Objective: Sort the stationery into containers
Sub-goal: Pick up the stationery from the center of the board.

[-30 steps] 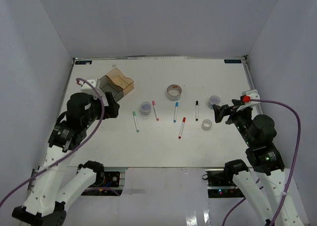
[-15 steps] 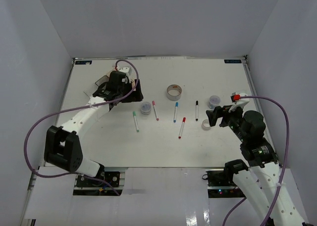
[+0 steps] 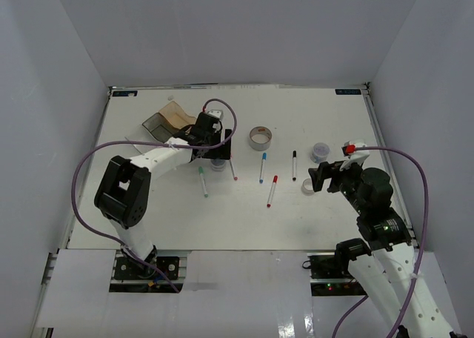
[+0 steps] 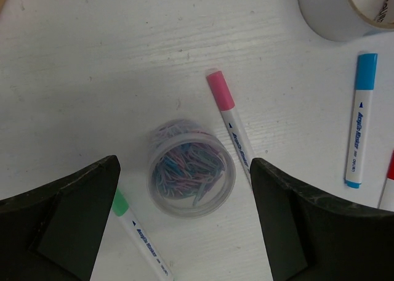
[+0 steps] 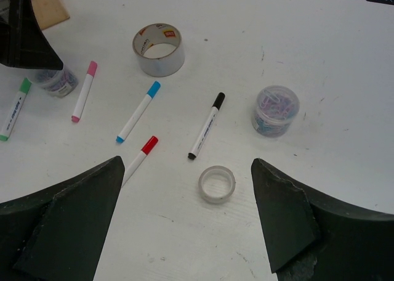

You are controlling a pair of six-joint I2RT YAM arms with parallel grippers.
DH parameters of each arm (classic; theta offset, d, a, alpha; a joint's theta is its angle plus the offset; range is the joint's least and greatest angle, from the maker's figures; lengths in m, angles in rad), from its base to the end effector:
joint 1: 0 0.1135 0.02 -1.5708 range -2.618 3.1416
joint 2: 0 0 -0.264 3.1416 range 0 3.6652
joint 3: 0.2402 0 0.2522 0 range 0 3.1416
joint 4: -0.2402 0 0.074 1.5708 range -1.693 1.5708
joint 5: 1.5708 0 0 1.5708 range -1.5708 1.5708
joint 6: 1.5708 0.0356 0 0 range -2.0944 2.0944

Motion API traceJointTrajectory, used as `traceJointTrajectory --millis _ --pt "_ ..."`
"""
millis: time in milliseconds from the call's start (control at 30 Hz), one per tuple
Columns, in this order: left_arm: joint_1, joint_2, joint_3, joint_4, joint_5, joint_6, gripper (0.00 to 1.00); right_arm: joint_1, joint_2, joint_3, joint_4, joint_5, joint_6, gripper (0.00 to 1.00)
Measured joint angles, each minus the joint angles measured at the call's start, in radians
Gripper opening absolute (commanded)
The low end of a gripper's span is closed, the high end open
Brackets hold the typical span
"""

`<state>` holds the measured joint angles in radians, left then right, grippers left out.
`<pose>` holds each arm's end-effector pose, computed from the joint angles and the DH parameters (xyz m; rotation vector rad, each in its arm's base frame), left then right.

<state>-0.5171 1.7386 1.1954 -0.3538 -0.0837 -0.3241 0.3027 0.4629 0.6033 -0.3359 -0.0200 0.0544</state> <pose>0.3258 -0.1819 0.2130 0.2029 2.4733 -0.2600 0.1195 0.0381 0.3038 -0.2342 1.7590 0.2763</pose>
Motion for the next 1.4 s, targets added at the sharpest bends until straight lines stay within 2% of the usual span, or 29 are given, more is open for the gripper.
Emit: traceJointTrajectory --millis 533,667,967,1000,1067,1200,1400 --pt "-0.048 0.016 -0.026 0.006 -0.062 0.009 0.98 0.0 -0.053 -0.031 0.011 0.04 -0.006 0.9" --pt "-0.055 0.025 -0.026 0.008 -0.071 0.009 0.94 0.0 -0.064 -0.037 0.02 0.043 -0.008 0.9" --pt "-0.072 0.056 -0.027 0.014 -0.085 0.008 0.78 0.0 -0.072 -0.045 0.023 0.043 -0.008 0.9" --pt "-0.074 0.057 -0.028 0.014 -0.086 0.008 0.73 0.0 -0.073 -0.045 0.023 0.043 -0.008 0.9" --pt "-0.075 0.057 -0.029 0.011 -0.09 0.008 0.68 0.0 -0.075 -0.045 0.024 0.043 -0.009 0.9" --pt "-0.076 0.053 -0.029 0.004 -0.102 0.009 0.49 0.0 -0.076 -0.045 0.023 0.043 -0.009 0.9" --pt "-0.073 0.038 0.055 -0.071 -0.159 0.04 0.47 0.0 -0.076 -0.045 0.024 0.043 -0.009 0.9"
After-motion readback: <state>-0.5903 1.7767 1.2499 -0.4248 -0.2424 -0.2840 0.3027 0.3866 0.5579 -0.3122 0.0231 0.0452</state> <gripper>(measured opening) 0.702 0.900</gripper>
